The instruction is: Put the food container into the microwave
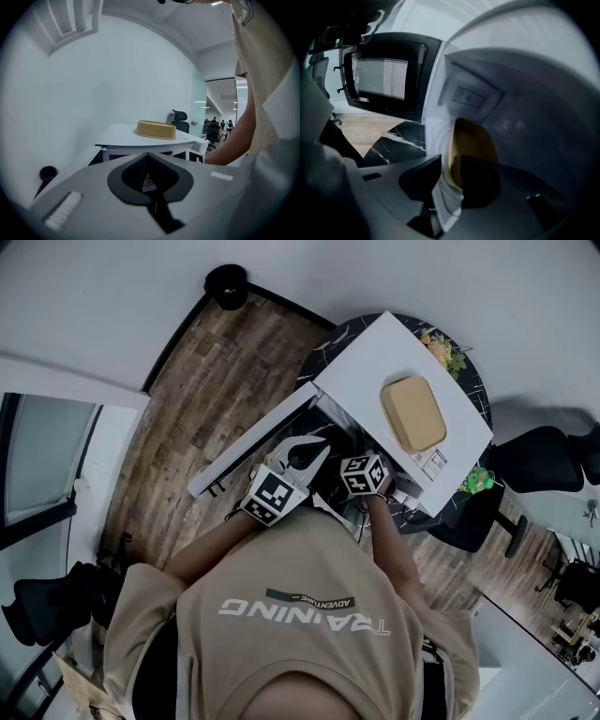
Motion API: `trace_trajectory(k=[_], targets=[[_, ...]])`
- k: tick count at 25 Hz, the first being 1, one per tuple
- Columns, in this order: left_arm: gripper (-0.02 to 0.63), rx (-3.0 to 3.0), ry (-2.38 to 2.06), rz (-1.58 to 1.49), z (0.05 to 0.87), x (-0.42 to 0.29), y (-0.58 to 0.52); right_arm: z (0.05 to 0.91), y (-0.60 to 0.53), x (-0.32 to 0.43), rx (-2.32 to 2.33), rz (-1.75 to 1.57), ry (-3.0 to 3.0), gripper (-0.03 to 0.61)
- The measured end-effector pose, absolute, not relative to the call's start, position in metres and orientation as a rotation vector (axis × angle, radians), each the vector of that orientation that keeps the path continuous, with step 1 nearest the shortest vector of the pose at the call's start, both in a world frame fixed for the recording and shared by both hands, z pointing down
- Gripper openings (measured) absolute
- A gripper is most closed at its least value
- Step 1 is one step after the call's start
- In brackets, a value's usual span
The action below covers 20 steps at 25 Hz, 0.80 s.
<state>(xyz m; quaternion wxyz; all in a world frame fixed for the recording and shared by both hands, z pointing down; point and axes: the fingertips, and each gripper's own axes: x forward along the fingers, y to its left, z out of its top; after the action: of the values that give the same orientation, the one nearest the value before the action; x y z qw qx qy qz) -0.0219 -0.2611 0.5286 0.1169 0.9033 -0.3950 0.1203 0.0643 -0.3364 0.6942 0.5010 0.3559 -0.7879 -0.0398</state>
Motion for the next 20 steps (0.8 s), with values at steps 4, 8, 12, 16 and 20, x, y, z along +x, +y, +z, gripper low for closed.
trace_trajectory(k=[4, 8, 12, 16, 20], targets=[[0.003, 2.663, -1.124, 0.342, 0.527, -0.018, -0.258, 0.678, -0.319, 0.067, 0.926, -0.087, -1.927, 0.1], [0.003, 2.701, -1.076, 0.342, 0.524, -0.012, -0.254, 0.661, -0.298, 0.075, 1.014, -0.007, -1.959, 0.098], [0.003, 2.741, -1.033, 0.346, 0.517, -0.008, -0.254, 0.642, -0.28, 0.082, 1.134, 0.242, -2.037, 0.08], [0.003, 2.784, -0.992, 0.355, 0.51, -0.001, -0.252, 0.619, -0.267, 0.093, 1.258, 0.462, -2.131, 0.026], [0.003, 2.822, -0.949, 0.362, 0.505, 0.008, -0.255, 0.597, -0.256, 0.1, 1.289, 0.468, -2.172, 0.012]])
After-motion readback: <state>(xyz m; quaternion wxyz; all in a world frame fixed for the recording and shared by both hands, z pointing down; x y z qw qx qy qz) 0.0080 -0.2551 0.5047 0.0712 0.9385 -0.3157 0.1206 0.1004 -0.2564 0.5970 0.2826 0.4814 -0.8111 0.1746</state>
